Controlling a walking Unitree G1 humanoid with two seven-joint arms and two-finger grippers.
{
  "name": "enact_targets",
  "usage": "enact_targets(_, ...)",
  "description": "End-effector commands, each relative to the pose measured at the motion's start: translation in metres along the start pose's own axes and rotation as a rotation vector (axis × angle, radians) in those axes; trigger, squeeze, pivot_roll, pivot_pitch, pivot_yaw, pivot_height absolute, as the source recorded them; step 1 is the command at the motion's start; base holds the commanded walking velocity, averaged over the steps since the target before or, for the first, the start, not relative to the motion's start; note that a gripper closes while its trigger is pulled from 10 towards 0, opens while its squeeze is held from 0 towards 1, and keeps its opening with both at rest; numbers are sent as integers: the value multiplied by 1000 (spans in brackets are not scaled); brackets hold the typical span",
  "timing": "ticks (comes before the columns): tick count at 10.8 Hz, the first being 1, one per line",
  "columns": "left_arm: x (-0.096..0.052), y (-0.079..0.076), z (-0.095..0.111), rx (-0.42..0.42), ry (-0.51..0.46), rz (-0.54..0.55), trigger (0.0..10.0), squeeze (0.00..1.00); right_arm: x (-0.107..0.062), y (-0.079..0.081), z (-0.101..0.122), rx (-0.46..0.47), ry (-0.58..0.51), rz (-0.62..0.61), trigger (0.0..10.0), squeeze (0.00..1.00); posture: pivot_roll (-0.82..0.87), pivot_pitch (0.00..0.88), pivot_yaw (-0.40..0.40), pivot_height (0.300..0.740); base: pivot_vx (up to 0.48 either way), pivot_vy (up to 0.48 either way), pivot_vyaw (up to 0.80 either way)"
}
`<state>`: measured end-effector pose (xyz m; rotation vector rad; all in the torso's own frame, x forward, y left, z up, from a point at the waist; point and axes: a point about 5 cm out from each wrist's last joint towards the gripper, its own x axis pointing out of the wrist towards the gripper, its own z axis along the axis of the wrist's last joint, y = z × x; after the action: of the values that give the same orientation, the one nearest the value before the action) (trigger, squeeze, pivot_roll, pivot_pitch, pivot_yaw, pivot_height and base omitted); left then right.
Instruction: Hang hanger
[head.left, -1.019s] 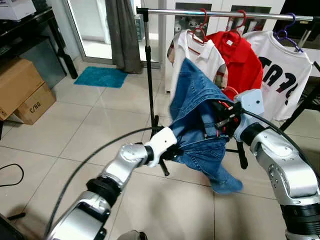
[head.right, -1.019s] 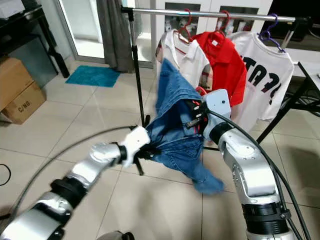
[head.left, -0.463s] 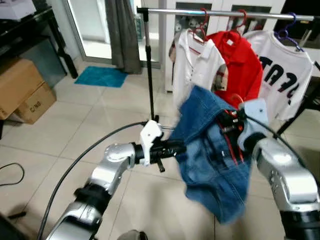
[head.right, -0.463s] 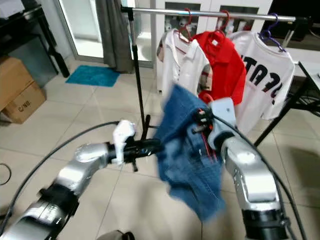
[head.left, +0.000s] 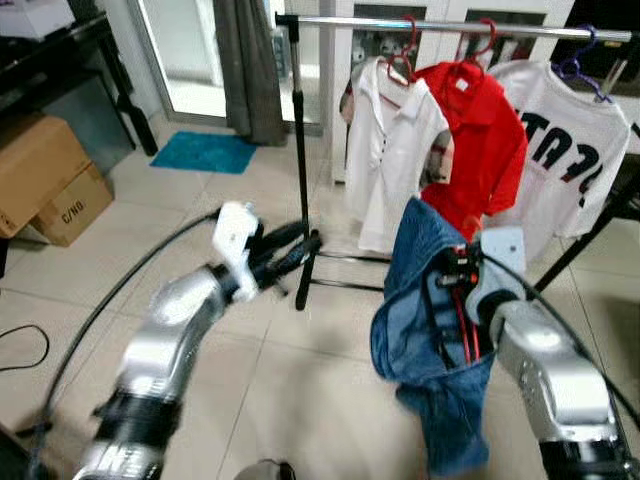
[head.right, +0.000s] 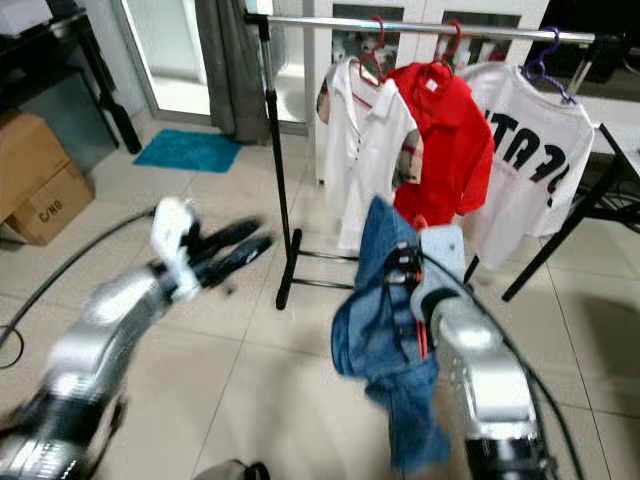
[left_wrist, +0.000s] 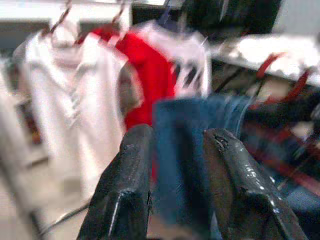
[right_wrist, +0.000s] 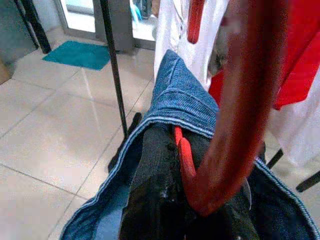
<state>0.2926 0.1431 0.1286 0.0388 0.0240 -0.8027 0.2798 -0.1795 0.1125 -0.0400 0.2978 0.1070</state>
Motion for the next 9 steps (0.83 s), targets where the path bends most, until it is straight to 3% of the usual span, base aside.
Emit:
enact_targets(1,-8,3,-2,40,60,64,10000,0,-2,-2,6,4,-52,-11,10000,0,-121,0,61,740,0,0,0)
enact_targets(2,-17,7,-8,14,91,171,10000,0,-4,1,3,-37,-70,-20,10000,0,-112,0,53,740,0,0,0)
enact_targets(4,-23,15,-12,17,106,347,10000,0,-7,10,-3,31,-85,-13,10000,0,-102,0,48,740,0,0,0)
enact_targets(5,-21,14,-9,21,102,365,10000,0,-7,13,-3,102,-108,5,10000,0,-102,0,51,740,0,0,0)
enact_targets(7,-18,9,-8,34,116,356,10000,0,-8,14,-1,102,-120,16,10000,0,-107,0,55,740,0,0,0)
enact_targets(9,-12,7,-7,96,125,268,10000,0,-8,18,7,-3,-124,126,10000,0,-114,0,55,740,0,0,0)
